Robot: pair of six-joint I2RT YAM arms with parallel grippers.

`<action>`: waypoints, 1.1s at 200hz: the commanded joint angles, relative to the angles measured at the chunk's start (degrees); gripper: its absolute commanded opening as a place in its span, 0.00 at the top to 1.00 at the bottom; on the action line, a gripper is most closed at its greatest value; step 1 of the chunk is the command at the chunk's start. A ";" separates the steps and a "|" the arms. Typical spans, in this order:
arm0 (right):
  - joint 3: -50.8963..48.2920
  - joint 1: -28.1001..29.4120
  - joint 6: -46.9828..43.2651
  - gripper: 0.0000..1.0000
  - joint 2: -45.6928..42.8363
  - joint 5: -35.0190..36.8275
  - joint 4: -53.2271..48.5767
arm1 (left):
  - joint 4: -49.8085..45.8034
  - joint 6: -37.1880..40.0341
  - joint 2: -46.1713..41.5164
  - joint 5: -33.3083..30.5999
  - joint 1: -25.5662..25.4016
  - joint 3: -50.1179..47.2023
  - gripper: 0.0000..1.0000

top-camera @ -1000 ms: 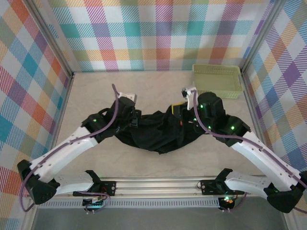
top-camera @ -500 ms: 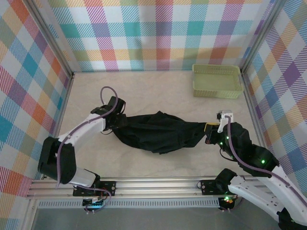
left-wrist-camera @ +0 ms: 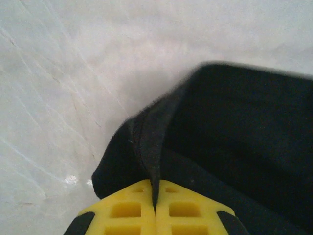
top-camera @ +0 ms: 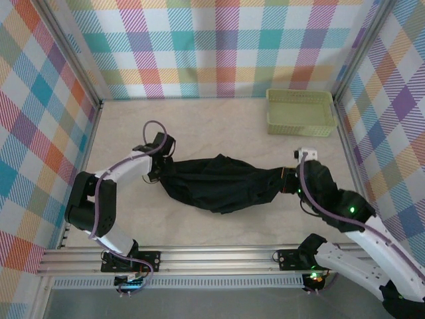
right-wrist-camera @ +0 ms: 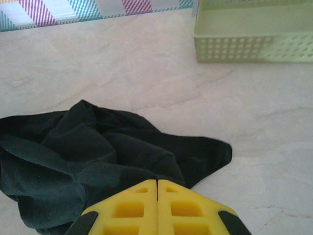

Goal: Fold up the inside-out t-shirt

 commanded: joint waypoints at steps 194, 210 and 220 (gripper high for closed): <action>50.56 -6.33 -26.01 1.00 24.23 -0.36 7.39 | -19.29 13.32 -17.88 -8.57 3.27 42.22 1.00; 49.80 -8.58 -24.03 1.00 24.86 -0.75 6.17 | -21.64 12.56 -15.98 -13.15 3.27 42.60 1.00; 49.31 -10.18 -22.83 1.00 25.03 -0.67 5.52 | -22.16 12.07 -15.59 -14.73 3.36 42.65 1.00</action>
